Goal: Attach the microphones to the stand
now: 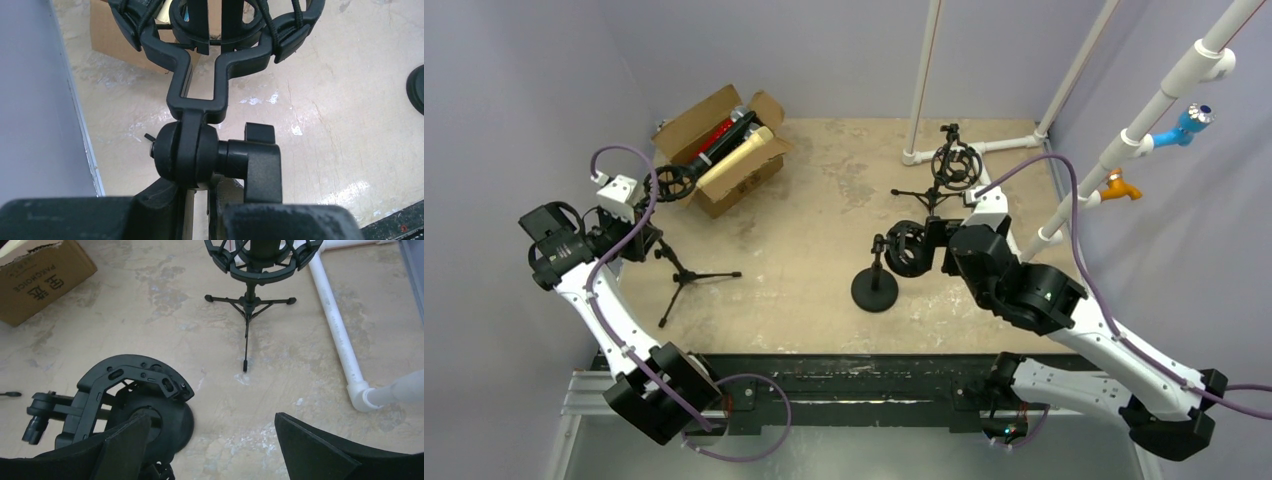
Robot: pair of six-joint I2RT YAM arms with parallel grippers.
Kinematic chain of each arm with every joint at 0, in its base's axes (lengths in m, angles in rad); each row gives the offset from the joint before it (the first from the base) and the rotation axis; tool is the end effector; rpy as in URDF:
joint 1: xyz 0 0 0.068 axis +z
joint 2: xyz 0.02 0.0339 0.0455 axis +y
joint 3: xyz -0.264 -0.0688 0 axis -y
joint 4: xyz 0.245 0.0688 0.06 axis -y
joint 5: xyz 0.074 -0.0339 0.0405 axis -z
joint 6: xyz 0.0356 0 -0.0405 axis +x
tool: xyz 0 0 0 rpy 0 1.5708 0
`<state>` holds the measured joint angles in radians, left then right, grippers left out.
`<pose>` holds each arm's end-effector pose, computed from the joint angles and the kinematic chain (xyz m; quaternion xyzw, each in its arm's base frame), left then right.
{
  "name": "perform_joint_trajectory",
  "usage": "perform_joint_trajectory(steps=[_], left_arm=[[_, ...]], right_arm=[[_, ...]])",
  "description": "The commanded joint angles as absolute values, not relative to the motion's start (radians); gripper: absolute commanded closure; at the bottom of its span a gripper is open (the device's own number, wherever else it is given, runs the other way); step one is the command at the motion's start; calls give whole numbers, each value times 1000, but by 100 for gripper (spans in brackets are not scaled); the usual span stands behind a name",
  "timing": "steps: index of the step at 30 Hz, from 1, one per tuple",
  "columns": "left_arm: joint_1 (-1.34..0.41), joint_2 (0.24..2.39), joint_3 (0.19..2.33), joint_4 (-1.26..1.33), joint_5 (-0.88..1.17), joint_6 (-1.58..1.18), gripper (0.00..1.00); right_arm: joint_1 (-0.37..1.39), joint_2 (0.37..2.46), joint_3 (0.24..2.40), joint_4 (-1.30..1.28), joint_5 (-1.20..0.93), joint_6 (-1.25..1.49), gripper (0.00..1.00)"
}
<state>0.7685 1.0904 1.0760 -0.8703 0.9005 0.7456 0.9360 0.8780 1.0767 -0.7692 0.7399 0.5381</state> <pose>0.1666 0.1222 0.3297 0.1367 0.8495 -0.0899 0.5016 0.1167 0.1179 0.3697 0.0083 0.8363 0.0656 0.5443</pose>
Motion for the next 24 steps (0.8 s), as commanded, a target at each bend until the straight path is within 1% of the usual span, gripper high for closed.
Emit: perform_joint_trajectory(steps=[1,4,5,8,12,19,20,21,22,23,24], left_arm=[[791,1089,1102,-888,815,857,100],[795,1087,1103,-890,795,850,95],[799,1086,1105,-886,784,842,95],[831,1089,1109,-881,773,840,96],[891,1101,1124,-884,778,857,97],[951,1102,1160,-887,775,888,96],[951,1105,1163,-887,775,886,93],[951,1107,1167,-889,774,884,86],[951,1110,1171,-893,773,882,73],[951,1111,1174,-897,773,879,63],[951,1110,1175,-902,772,878,51]], right_arm=[[939,783,1062,-813,656,556,1],[939,731,1059,-829,604,544,1],[939,728,1069,-842,602,535,1],[939,729,1079,-861,481,532,1],[939,740,1021,-762,374,518,1],[939,798,1017,-656,243,465,1],[940,798,1000,-644,235,466,1],[940,796,981,-629,231,472,1],[940,794,960,-605,223,478,1],[940,793,941,-585,223,486,1],[939,795,924,-565,234,497,1]])
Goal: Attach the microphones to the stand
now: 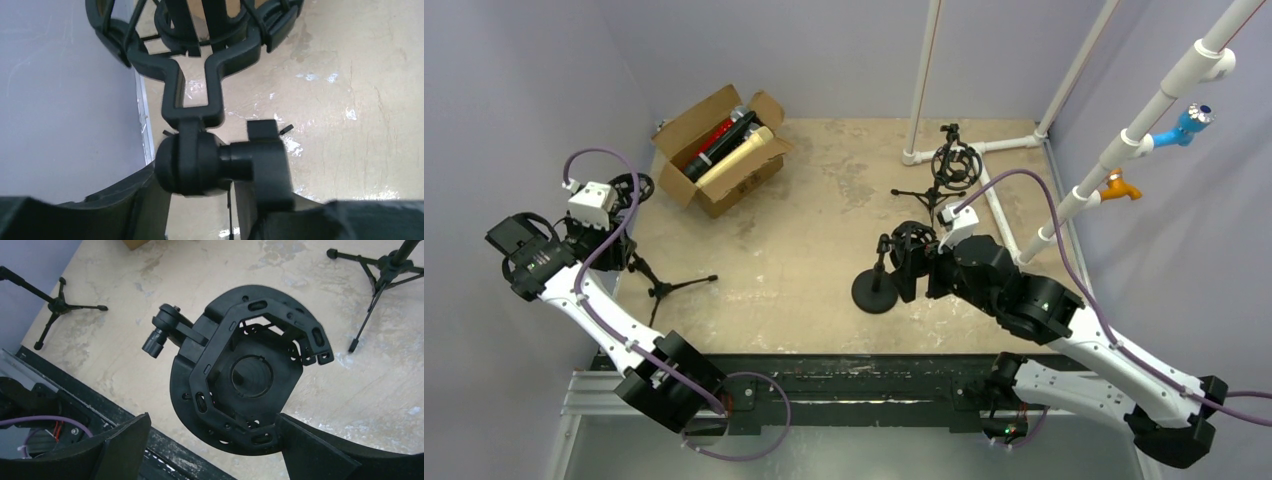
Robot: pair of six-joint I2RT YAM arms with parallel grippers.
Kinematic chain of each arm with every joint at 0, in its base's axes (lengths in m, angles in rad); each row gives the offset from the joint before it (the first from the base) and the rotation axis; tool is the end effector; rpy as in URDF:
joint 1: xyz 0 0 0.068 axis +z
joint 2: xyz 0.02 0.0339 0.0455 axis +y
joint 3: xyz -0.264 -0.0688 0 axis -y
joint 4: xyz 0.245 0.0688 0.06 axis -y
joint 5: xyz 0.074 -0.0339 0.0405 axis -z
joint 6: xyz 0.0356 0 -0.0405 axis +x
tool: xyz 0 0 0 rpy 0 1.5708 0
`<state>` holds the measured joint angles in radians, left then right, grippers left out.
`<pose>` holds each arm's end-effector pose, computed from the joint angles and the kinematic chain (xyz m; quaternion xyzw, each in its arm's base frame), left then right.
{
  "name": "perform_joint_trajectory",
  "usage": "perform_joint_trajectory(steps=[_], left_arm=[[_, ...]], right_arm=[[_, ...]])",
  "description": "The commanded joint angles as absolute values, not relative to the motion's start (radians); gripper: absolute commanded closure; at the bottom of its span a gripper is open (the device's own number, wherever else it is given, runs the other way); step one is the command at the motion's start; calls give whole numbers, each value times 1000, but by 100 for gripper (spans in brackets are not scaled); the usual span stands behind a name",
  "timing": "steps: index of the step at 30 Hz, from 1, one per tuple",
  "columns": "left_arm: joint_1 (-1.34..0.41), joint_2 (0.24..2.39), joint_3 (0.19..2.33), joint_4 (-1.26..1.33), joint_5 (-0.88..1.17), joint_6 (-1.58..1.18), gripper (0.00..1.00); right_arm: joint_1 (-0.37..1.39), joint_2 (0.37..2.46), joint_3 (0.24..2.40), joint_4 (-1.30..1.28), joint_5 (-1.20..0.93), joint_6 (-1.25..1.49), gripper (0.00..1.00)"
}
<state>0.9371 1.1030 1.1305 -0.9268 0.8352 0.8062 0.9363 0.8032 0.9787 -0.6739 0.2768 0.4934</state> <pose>0.1427 0.1497 0.3392 0.0769 0.8699 -0.0159 0.4869 0.1042 0.1251 0.3536 -0.1183 0.8461 0.2421 0.4599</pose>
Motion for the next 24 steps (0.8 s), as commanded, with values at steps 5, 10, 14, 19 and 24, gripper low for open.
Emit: perform_joint_trajectory(steps=[5,10,14,19,24], left_arm=[[951,1090,1174,-936,782,866,4],[952,1087,1216,-1003,810,820,0],[954,1079,1291,-1056,834,744,0],[954,1032,1384,-1015,881,565,0],[942,1002,1469,-968,1049,403,0]], right_arm=[[941,805,857,-470,318,503,2],[939,865,844,-382,367,459,16],[940,916,828,-294,353,433,37],[940,957,831,-179,358,388,52],[939,1072,920,-84,385,298,55]])
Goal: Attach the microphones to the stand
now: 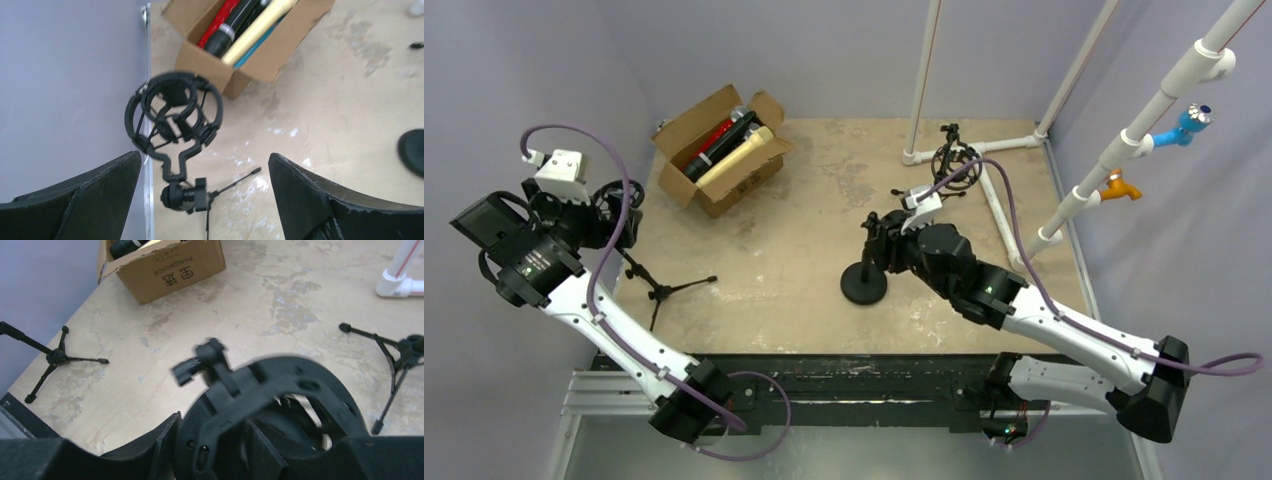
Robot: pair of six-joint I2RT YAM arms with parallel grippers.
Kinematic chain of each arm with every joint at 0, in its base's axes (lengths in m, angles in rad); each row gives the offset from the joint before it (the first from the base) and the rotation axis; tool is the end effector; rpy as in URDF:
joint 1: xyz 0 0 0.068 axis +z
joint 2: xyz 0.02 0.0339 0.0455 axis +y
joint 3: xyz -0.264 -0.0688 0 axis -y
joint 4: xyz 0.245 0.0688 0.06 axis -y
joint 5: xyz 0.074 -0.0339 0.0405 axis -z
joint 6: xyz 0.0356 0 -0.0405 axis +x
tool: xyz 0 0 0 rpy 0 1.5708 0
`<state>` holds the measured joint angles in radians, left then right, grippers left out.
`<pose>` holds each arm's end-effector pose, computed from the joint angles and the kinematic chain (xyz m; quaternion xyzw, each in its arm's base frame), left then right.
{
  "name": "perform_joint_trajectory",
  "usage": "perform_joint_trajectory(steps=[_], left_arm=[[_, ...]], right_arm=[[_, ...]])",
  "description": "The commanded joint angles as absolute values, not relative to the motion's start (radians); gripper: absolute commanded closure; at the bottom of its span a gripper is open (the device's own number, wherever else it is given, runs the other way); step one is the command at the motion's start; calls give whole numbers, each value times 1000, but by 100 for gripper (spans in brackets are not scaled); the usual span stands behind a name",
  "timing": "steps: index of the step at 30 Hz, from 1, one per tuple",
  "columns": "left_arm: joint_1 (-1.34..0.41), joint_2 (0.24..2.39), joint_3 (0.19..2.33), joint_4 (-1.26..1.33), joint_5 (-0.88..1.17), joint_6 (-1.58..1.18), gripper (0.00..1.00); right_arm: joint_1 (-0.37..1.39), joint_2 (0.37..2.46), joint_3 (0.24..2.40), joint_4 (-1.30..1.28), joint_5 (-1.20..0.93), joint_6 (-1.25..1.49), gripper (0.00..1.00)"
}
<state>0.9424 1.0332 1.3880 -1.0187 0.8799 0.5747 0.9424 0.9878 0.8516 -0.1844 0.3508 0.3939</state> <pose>0.1220 0.1213 0.4221 0.0347 0.8337 -0.0053 0.5510 0.1436 0.1768 0.3262 -0.1179 0.7963 0.2459 0.5400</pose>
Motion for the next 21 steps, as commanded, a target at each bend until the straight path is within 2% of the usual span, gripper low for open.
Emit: perform_joint_trajectory(steps=[1,8,16,21], left_arm=[[922,998,1481,-963,1067,377,0],[633,972,1468,-1014,971,422,0],[373,996,1381,-1028,836,457,0],[283,999,1332,-1014,751,472,0]], right_arm=[[939,1106,947,-58,387,268,55],[896,1365,1172,81,456,77,62],[752,1621,1401,215,404,-10,62],[697,1779,1582,258,395,-13,62]])
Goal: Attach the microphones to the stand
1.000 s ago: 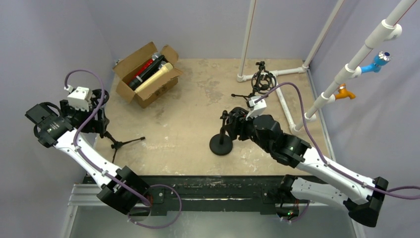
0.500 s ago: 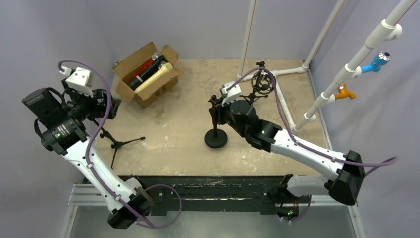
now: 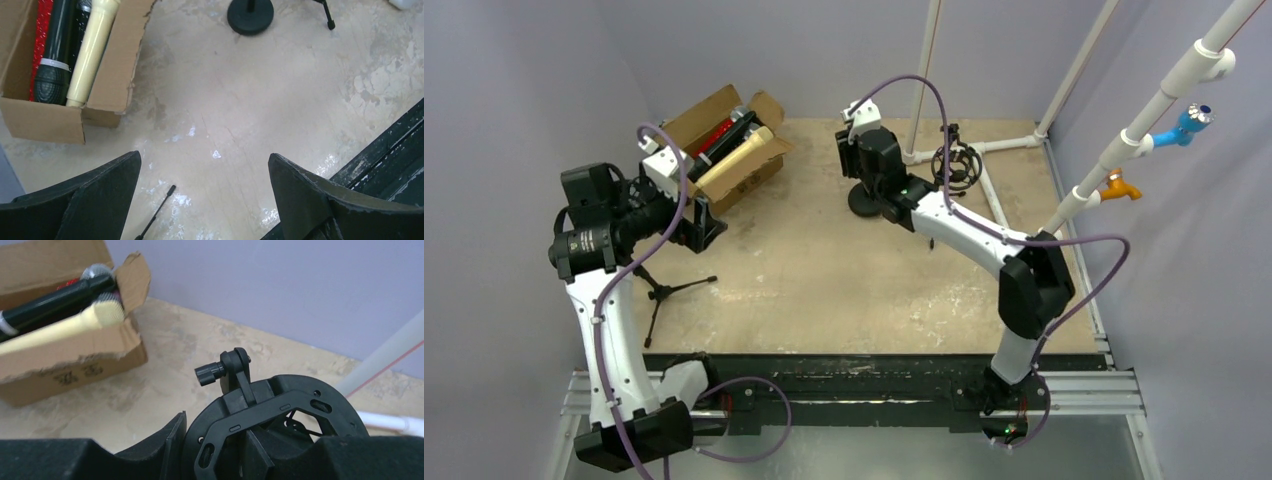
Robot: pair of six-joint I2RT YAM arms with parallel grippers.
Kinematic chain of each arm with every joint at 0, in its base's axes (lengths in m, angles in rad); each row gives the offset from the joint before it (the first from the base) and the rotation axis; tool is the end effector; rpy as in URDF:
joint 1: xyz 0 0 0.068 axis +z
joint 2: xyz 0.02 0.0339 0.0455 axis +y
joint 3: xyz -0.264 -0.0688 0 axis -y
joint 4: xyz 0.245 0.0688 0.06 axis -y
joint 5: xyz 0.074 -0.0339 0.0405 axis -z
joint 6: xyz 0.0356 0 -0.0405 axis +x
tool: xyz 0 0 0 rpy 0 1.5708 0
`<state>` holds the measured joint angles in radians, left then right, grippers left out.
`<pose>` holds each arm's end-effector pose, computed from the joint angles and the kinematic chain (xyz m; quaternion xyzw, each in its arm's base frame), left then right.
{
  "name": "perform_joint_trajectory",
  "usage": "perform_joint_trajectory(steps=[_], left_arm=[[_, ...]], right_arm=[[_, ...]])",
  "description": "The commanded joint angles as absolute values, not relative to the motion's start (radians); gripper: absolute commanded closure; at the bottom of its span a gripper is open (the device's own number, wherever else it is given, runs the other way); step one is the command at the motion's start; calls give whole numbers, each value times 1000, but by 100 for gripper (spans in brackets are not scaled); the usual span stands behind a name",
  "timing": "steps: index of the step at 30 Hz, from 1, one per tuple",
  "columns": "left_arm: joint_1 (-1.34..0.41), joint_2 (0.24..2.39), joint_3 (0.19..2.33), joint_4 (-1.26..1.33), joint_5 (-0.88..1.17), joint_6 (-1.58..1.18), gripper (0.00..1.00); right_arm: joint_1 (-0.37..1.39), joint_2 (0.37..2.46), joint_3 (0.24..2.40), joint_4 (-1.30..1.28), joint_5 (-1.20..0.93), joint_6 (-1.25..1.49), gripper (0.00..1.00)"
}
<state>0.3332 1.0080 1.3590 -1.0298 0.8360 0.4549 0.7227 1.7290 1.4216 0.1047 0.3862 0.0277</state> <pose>0.1643 0.0289 0.4159 0.2249 0.8123 -0.1868 0.5046 0.3224 0.2664 0.3357 -0.1450 0.7565 0.0889 0.6315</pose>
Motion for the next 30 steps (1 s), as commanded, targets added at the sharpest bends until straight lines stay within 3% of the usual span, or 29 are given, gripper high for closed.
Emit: perform_joint_trajectory(steps=[1,9,13,17,20,30], left_arm=[[269,1000,1315,-1004,731,469,0],[102,1020,1201,-843,519,414,0],[10,1073,1183,-763,357,427,0],[-80,1149,1204,-688,167,458,0],[-123,1203,1221,-630,63,476,0],[-251,1409,1272,-440,-349,587,0]], right_arm=[[685,1810,1620,257,394,-8,61],[621,1955,1739,286,359,130,60],[620,2004,1814,192,362,125,49],[620,1994,1832,122,369,130,29],[620,1970,1850,60,355,131,21],[621,1804,1817,-77,333,145,13]])
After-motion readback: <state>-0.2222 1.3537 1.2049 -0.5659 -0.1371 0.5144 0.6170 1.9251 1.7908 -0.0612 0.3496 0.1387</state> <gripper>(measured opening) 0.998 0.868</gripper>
